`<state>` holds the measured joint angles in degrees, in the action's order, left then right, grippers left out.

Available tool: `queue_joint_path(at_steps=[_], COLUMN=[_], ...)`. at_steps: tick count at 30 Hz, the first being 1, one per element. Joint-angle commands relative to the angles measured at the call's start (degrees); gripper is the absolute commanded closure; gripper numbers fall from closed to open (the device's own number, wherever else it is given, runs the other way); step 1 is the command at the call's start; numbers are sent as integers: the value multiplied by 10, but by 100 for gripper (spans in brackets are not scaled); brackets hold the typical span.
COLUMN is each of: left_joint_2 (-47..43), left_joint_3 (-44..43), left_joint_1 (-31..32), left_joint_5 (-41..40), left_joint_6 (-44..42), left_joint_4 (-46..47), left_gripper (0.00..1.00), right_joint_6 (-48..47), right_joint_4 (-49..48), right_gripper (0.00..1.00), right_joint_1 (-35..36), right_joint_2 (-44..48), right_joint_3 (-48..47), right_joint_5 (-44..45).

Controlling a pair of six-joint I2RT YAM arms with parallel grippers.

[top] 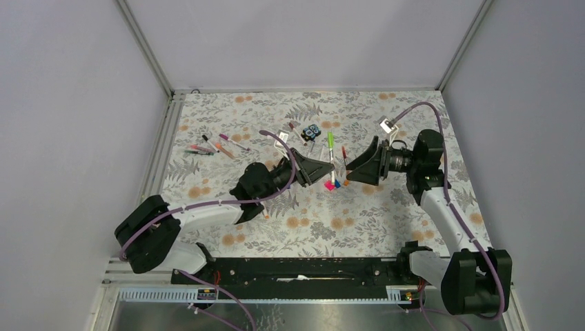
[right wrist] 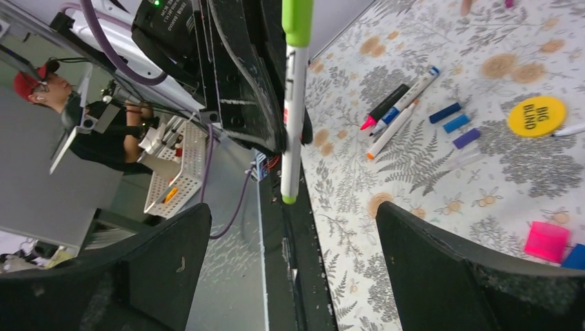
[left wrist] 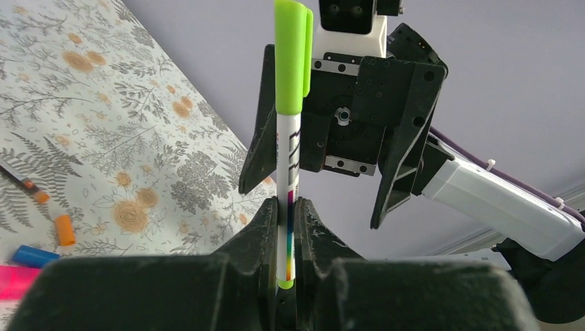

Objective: Open the pen caps
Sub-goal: Open the pen cap from the pen.

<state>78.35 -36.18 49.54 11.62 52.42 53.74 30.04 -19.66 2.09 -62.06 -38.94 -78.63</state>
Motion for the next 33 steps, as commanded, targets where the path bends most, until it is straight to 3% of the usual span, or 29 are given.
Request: queue_joint_path(at_steps=[1, 7, 15, 20, 24, 27, 29, 33], left_joint_2=[17, 46, 61, 65, 67, 61, 49, -1], left_joint_3=[-35, -52, -65, -69, -72, -70, -69, -66], left_joint_1=[21, 38, 56, 65, 69, 71, 71, 70], left_joint_5=[-51, -60, -78, -83, -86, -91, -103, -144], left_joint_6=[-4, -2, -10, -13, -14, -16, -22, -70], left_joint_4=[68, 83, 83, 83, 78, 74, 61, -2], left_gripper=[100, 100, 100, 100, 100, 99, 88, 45], right_joint_6=[50, 45, 41, 42, 41, 39, 33, -25], right_joint_4=[-71, -64, -59, -59, -60, -59, -56, -16], right_gripper=[5, 10, 27, 49, 84, 100, 100, 100], right_joint_1=[25, 49, 66, 72, 72, 71, 72, 71], right_joint_2=[-3, -12, -20, -21, -19, -17, -14, -8], right_joint_3=[10, 22, 21, 22, 21, 21, 23, 21], right_joint_5=[8, 20, 28, 33, 36, 34, 30, 5])
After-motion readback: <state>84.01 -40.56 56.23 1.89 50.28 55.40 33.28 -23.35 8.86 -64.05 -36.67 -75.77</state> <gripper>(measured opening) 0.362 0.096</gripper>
